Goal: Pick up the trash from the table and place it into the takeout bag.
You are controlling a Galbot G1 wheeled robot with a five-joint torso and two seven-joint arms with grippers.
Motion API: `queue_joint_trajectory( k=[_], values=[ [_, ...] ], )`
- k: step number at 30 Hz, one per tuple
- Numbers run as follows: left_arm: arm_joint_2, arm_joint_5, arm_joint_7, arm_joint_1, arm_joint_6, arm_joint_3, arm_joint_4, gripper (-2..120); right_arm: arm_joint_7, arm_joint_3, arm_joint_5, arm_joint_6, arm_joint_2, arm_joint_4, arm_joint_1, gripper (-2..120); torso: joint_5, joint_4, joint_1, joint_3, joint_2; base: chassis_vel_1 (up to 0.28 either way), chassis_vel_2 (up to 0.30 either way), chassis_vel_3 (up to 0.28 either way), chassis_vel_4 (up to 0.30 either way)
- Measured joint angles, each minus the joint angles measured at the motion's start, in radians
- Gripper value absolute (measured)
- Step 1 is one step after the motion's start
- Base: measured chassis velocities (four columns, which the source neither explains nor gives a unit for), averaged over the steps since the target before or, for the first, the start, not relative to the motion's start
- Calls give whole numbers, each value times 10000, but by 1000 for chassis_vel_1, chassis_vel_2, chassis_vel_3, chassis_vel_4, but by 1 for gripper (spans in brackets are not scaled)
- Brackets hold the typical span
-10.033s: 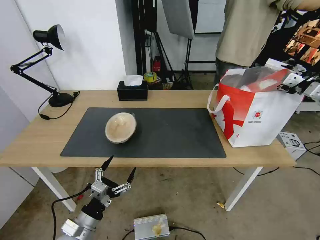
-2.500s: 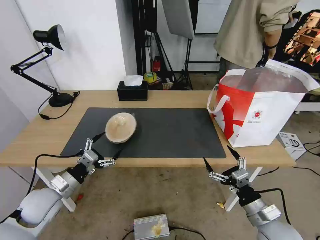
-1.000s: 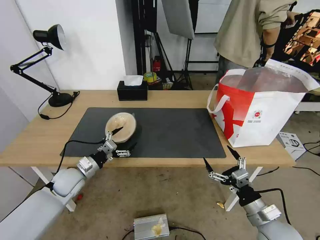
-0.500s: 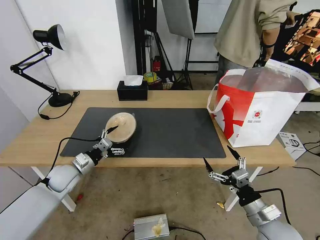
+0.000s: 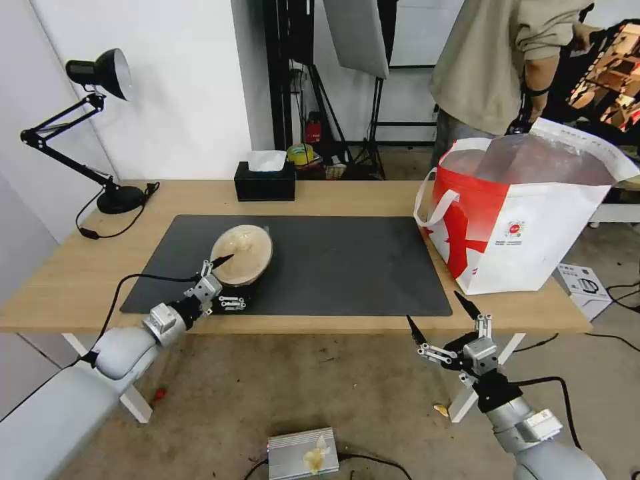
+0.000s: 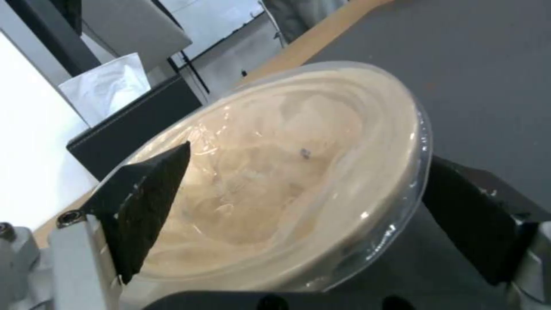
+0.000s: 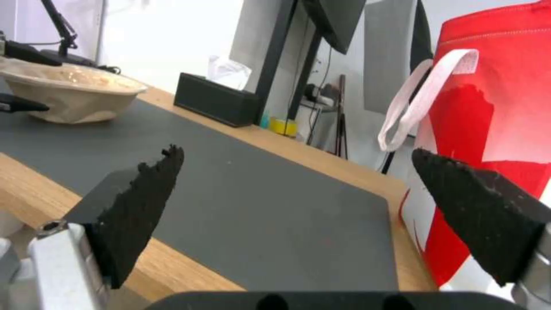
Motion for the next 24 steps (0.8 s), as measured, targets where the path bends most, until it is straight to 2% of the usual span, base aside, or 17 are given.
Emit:
queue_joint_trajectory(
  k=[11,15,18,20,24],
  values=[
    [20,30,25,-285,-121,85,279,100,0,0,0,0,0,0,-1,100,1,0,0,0,0,0,0,0,0],
    [8,59,10,-401,-135,128,352,95,0,1,0,-1,0,0,0,100,0,0,0,0,0,0,0,0,0],
    [3,63,-4,-479,-136,171,383,80,0,0,0,-1,0,0,0,100,0,0,0,0,0,0,0,0,0],
    [1,64,-5,-494,-136,181,389,77,0,0,0,-1,0,0,0,100,0,0,0,0,0,0,0,0,0],
    [2,53,-6,-510,-135,205,392,59,0,0,0,-1,0,0,0,100,0,0,0,0,0,0,0,0,0]
  ],
)
